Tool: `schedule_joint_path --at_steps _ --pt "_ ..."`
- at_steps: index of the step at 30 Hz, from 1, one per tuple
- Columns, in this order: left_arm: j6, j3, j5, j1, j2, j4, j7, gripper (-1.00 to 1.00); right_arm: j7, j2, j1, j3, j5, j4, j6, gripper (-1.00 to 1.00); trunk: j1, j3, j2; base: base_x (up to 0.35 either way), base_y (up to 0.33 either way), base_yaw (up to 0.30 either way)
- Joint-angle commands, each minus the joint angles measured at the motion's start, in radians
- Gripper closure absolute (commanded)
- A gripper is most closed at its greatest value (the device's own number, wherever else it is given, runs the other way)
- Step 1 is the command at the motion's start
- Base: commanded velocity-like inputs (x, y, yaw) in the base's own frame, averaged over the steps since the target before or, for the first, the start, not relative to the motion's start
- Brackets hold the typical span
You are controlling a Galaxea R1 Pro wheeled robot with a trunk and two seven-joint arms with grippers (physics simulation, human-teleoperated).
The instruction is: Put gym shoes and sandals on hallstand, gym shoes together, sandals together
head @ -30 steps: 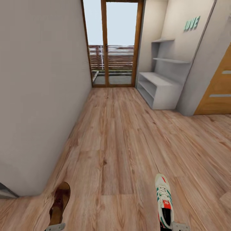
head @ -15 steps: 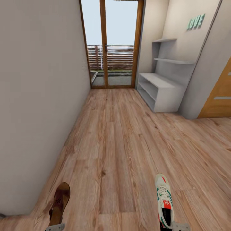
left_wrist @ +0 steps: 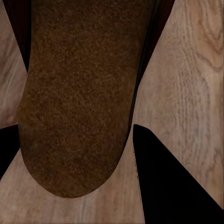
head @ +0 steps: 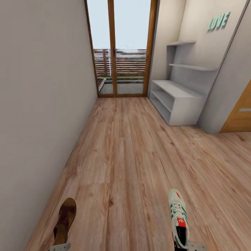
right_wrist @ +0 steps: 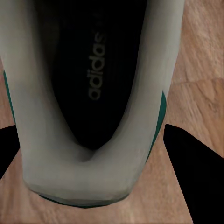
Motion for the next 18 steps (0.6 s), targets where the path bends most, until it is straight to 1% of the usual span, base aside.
schedule_joint_path --at_steps 1,18 --pt "-0.002 0.003 0.002 -0.001 0.0 0.001 -0.003 1.0 0.001 0.0 -0.001 -0.004 0.001 0.001 -0.004 1.0 0.0 -0.001 0.0 0.339 0.0 0.0" --pt "-0.002 0.003 0.002 -0.001 0.0 0.001 -0.003 1.0 -0.001 0.0 -0.001 -0.004 0.001 0.001 -0.004 1.0 0.0 -0.001 0.0 0.339 0.0 0.0"
